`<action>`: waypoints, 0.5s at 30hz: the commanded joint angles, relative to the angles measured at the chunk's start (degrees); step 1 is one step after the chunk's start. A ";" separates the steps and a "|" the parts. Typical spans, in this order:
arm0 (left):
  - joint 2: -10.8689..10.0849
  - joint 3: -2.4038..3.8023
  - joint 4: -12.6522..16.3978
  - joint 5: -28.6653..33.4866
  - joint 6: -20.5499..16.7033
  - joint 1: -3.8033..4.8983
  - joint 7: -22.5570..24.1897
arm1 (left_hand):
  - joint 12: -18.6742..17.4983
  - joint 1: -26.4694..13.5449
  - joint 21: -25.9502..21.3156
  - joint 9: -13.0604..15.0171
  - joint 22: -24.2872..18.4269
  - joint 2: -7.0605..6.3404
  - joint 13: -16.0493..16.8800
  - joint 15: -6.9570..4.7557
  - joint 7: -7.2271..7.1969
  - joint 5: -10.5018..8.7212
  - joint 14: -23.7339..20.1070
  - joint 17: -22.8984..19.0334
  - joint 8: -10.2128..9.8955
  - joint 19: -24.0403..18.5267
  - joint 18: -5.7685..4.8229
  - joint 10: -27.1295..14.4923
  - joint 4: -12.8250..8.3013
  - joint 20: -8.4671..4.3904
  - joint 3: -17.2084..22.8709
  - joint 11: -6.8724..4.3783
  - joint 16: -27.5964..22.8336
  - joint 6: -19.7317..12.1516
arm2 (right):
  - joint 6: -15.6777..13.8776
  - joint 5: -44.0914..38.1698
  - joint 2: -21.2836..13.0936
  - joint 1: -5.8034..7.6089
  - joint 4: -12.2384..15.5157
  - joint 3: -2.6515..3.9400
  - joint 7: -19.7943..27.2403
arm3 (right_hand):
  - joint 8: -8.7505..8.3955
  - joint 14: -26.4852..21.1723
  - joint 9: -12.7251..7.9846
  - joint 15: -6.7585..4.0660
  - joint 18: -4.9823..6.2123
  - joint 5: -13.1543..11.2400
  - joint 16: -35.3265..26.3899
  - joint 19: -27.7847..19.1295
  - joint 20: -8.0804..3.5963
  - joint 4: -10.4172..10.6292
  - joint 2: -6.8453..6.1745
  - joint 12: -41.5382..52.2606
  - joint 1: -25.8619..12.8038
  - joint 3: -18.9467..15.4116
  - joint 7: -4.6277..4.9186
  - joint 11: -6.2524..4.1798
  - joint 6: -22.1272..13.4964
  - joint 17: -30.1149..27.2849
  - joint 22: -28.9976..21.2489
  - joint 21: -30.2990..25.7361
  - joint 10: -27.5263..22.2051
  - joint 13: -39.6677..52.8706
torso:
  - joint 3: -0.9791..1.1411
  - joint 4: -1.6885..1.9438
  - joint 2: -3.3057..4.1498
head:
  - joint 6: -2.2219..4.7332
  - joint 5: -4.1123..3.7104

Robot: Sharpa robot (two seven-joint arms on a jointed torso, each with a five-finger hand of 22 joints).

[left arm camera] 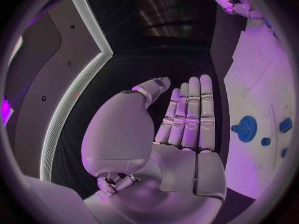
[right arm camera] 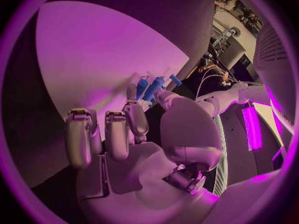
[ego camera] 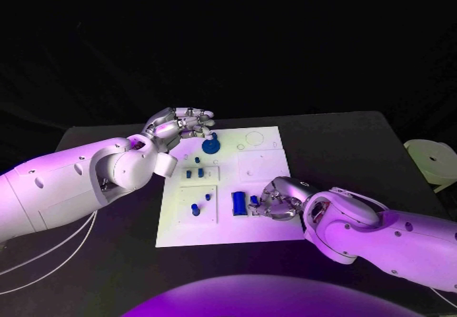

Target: Assemble the parts on the task board

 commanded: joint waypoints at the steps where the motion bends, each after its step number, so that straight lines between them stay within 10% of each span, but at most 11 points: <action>1: 0.05 0.03 0.08 -0.10 1.00 0.02 0.17 | -0.07 0.06 -0.22 0.05 -0.08 0.33 0.08 0.17 0.15 0.16 -0.37 0.05 -0.24 0.16 0.09 -0.47 -0.02 0.33 0.01 -0.01 -0.30 -0.34 | -0.42 -1.10 -0.27 -0.06 0.68 -0.01 0.81 | -0.05 4.17 0.11 -0.36 -0.05 0.69 0.28 3.71 -0.37 0.01 0.84 0.25 0.08 -0.48 -0.06 -0.05 0.52 6.05 13.46 0.29 0.24 1.23 | 0.00 0.03 -0.02 | -0.04 0.01; 15: 0.10 0.03 0.02 -0.10 1.04 0.02 0.12 | -0.07 -0.03 -0.26 0.06 -0.10 0.37 0.09 0.19 0.16 0.18 -0.39 0.07 -0.25 0.17 0.08 -0.50 0.05 0.34 0.01 0.00 -0.30 -0.35 | 0.90 -0.55 -1.05 -0.06 1.13 -0.01 1.40 | -0.06 4.24 0.25 -0.46 -0.08 3.10 0.44 3.78 -0.48 -0.74 2.33 0.68 4.14 -0.90 -0.16 -0.16 0.61 6.39 13.51 0.48 0.52 1.63 | -0.07 0.07 0.02 | 0.00 -0.02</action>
